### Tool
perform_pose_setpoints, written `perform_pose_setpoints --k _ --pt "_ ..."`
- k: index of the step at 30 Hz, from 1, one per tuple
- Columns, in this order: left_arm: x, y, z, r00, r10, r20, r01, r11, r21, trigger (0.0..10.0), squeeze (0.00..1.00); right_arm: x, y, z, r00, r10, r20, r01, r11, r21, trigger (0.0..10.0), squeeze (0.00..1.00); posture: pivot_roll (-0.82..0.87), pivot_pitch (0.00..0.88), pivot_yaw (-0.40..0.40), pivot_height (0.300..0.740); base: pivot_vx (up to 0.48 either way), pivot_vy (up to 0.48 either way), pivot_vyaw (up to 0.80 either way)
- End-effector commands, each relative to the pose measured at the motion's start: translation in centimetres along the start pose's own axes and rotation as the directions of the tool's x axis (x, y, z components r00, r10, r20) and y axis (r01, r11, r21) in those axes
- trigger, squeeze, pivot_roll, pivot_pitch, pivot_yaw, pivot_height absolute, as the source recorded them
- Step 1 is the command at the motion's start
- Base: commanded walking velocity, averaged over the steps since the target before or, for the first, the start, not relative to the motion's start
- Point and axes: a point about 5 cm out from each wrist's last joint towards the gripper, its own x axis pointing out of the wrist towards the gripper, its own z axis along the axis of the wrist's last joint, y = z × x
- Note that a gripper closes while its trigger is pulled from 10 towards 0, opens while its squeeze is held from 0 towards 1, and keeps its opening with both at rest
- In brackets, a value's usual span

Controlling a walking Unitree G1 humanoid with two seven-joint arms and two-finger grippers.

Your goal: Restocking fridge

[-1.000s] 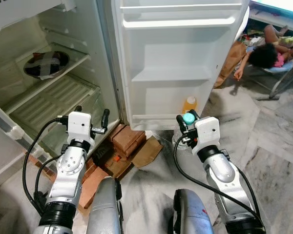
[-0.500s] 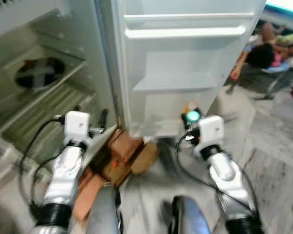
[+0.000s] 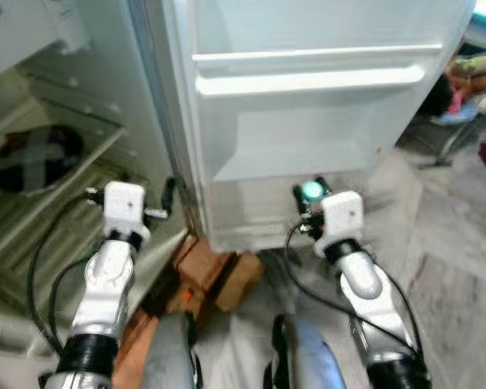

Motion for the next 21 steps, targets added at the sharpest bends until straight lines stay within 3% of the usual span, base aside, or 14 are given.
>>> perform_pose_setpoints --k 1,7,15,19,21 --pt "0.0 -0.7 -0.1 1.0 -0.019 -0.003 0.019 1.0 -0.002 10.0 0.0 -0.1 -1.1 0.2 0.999 -0.029 0.015 0.03 0.999 -0.027 10.0 0.0 -0.04 0.111 0.011 0.636 0.345 0.0 0.0" --pt "0.0 -0.7 -0.1 1.0 -0.013 -0.005 0.013 1.0 -0.011 10.0 0.0 -0.1 -1.1 0.1 0.999 -0.031 0.013 0.031 0.999 -0.03 10.0 0.0 -0.04 0.11 0.011 0.636 0.299 0.0 0.0" --pt "-0.2 -0.7 0.0 1.0 -0.008 -0.002 0.008 1.0 -0.014 10.0 0.0 -0.5 -0.9 -0.5 1.0 -0.009 -0.013 0.008 0.999 -0.034 10.0 0.0 -0.04 0.12 0.009 0.636 0.0 0.0 0.0" --pt "-0.8 -0.6 -0.2 1.0 -0.009 -0.009 0.008 1.0 -0.009 10.0 0.0 -0.8 -0.7 -0.9 0.999 0.021 -0.03 -0.022 0.999 -0.025 10.0 0.0 -0.03 0.133 0.006 0.636 0.0 0.0 0.0" --pt "-1.8 -0.3 -0.4 1.0 -0.007 -0.022 0.007 1.0 -0.004 10.0 0.0 -1.0 -0.8 -1.2 0.998 0.035 -0.051 -0.036 0.999 -0.01 10.0 0.0 -0.03 0.154 -0.004 0.636 0.0 0.0 0.0"
